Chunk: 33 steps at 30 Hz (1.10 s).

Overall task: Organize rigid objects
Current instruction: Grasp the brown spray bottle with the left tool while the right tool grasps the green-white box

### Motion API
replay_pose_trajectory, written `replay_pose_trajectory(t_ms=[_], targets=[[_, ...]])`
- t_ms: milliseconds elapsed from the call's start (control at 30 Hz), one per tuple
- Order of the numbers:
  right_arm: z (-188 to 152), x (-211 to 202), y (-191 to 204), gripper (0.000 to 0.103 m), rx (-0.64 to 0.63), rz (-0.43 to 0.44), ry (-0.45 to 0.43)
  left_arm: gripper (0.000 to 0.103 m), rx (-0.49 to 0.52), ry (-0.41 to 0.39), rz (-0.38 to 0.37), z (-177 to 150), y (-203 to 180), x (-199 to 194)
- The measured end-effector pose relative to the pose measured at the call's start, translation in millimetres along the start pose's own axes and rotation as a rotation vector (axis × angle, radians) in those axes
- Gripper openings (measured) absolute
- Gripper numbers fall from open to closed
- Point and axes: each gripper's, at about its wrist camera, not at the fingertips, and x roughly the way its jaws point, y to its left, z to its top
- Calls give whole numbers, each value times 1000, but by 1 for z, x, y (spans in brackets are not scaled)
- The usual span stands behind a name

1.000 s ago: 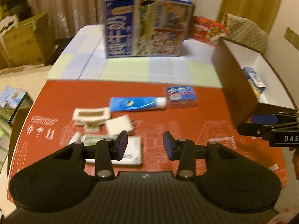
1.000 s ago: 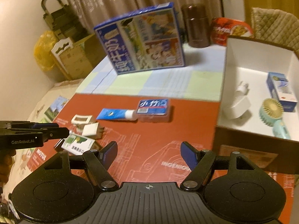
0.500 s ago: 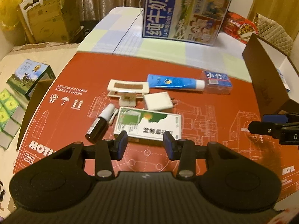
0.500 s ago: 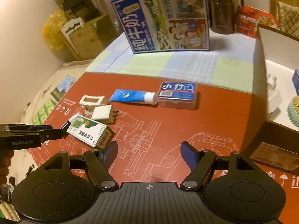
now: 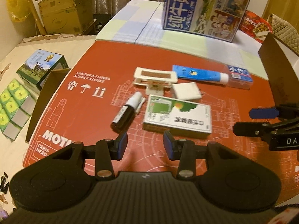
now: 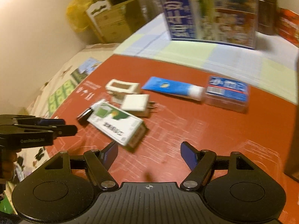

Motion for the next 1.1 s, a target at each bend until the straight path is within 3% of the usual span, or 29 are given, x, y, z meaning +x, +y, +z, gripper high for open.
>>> replay_pose_trajectory(t_ms=[233, 400, 833, 1100], targets=[[17, 42, 24, 71, -90, 60, -24, 37, 24, 9, 10, 1, 19, 16], [26, 70, 30, 71, -114, 51, -15, 37, 70, 12, -11, 5, 26, 28], [19, 88, 43, 71, -159, 15, 22, 36, 222, 33, -62, 19, 35, 66], [11, 87, 53, 71, -161, -17, 35, 20, 218, 42, -96, 19, 39, 76]])
